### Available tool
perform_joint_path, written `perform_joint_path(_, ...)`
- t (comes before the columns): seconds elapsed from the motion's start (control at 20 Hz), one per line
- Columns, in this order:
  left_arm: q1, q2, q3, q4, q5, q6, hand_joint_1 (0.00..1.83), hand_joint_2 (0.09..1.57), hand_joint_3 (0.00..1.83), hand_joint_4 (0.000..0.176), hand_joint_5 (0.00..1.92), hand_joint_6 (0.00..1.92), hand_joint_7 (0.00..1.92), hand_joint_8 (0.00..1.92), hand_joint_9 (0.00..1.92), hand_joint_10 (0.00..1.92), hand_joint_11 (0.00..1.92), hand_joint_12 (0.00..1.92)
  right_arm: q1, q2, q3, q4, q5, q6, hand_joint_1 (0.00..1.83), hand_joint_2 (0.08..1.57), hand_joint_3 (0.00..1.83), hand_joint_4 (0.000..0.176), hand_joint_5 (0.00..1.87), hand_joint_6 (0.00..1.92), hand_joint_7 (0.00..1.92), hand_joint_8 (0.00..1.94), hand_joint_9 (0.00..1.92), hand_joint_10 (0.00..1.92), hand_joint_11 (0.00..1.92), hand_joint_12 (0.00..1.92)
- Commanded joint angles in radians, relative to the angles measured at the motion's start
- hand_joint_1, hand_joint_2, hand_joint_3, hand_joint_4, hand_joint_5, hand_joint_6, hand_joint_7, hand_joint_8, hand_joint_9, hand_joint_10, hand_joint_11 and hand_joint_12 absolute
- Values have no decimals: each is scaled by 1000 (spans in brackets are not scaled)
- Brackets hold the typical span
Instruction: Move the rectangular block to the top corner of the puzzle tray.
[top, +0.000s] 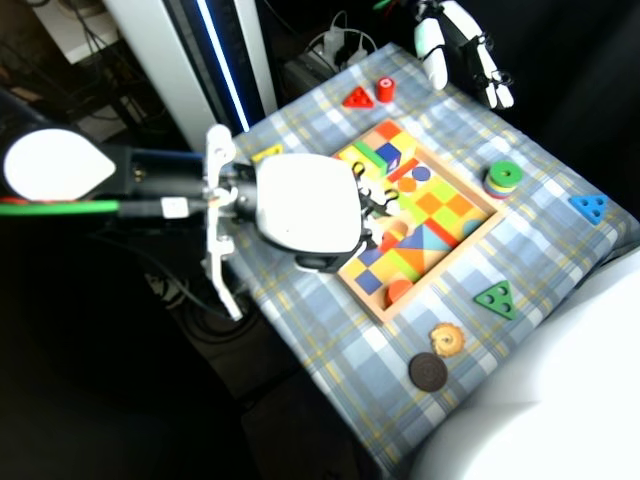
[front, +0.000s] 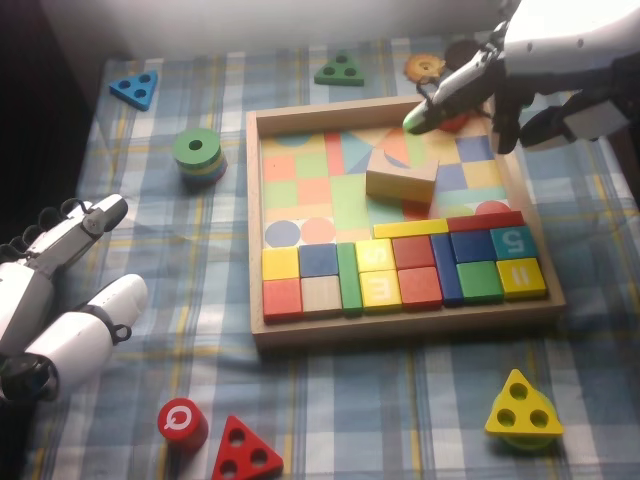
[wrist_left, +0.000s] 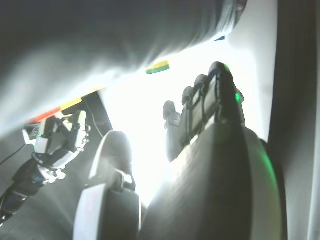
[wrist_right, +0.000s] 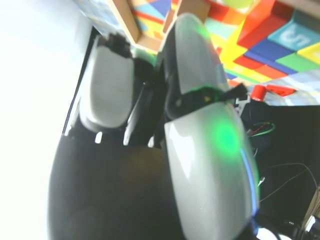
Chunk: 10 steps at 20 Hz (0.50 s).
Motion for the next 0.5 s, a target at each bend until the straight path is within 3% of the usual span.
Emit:
perform_joint_path(0.0, -7, 4, 5, 38, -108, -8, 539, 1379, 0, 65, 331, 0, 171, 1, 103, 1, 0, 119, 15, -4, 1, 39, 35, 11, 1549, 1187, 12, 0, 524, 9, 1369, 1941, 1539, 1921, 1592, 1921)
perform_joint_path(0.05, -7, 5, 5, 39, -107, -8, 522, 1379, 0, 75, 329, 0, 166, 0, 94, 1, 0, 82, 15, -8, 1, 27, 35, 16, 1574, 1177, 7, 0, 512, 3, 1378, 1941, 1548, 1921, 1604, 1921)
perform_joint_path(0.15, -8, 7, 5, 41, -107, -8, 556, 1370, 0, 63, 342, 2, 177, 1, 102, 3, 0, 124, 15, -18, 4, 10, 35, 26, 1537, 1191, 11, 0, 508, 0, 1359, 1941, 1516, 1921, 1574, 1921)
perform_joint_path(0.45, -9, 8, 3, 42, -108, -8, 546, 1381, 0, 57, 338, 2, 170, 1, 101, 4, 0, 127, 14, -28, 16, -2, 35, 27, 1585, 1174, 1, 0, 515, 4, 1386, 1941, 1535, 1921, 1601, 1921)
